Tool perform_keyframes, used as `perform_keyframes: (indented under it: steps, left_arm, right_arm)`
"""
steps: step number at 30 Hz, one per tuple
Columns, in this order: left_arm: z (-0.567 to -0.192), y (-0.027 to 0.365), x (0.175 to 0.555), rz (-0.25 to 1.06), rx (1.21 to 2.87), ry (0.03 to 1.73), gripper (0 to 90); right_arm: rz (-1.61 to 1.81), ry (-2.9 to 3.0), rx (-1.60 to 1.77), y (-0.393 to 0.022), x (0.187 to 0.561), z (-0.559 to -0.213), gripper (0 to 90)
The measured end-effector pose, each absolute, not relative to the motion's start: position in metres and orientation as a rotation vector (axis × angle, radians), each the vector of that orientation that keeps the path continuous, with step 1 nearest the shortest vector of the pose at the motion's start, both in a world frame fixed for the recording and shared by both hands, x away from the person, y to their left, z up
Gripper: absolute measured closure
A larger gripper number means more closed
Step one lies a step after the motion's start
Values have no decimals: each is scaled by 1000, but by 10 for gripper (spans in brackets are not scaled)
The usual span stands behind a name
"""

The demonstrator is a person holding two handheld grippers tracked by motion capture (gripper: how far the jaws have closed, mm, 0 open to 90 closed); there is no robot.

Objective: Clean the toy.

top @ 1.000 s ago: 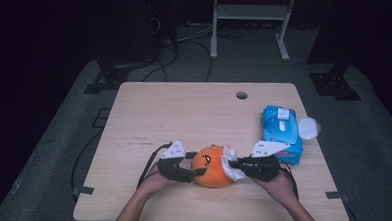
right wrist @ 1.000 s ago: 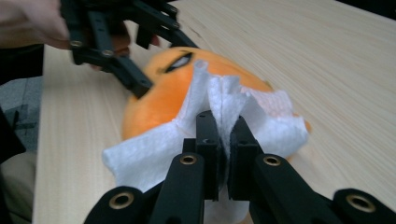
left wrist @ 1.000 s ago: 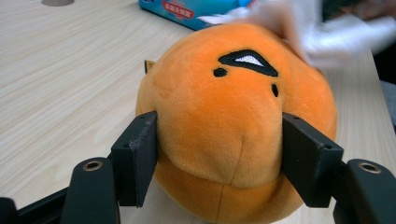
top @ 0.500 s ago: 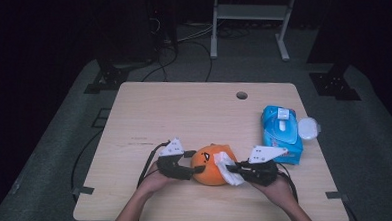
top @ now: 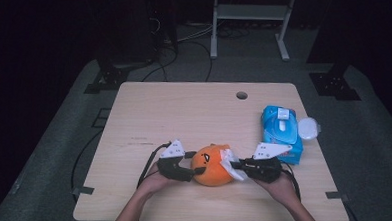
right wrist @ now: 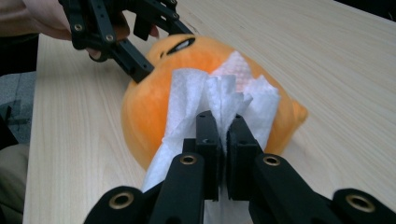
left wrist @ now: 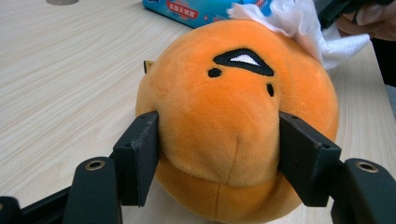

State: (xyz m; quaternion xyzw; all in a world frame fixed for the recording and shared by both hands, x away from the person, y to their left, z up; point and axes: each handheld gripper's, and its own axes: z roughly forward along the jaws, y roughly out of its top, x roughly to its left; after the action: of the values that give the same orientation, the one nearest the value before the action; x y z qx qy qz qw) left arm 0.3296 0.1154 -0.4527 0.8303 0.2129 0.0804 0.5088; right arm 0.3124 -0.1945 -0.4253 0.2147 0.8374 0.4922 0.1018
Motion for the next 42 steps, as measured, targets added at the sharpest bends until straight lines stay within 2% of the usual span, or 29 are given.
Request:
perform_keyframes:
  steps: [10, 25, 37, 42]
  left_arm:
    - [-452, 114, 327, 201, 2017, 475, 345]
    - [-456, 121, 331, 162, 2004, 492, 346]
    - [-458, 123, 331, 159, 2015, 501, 346]
    - [-458, 124, 331, 153, 2012, 502, 346]
  right_arm:
    - [1507, 2471, 575, -173, 317, -420, 849]
    - [1529, 2439, 745, -207, 319, -436, 849]
    - [1566, 2457, 607, -169, 319, -420, 849]
    - [1577, 2433, 637, -171, 328, -420, 849]
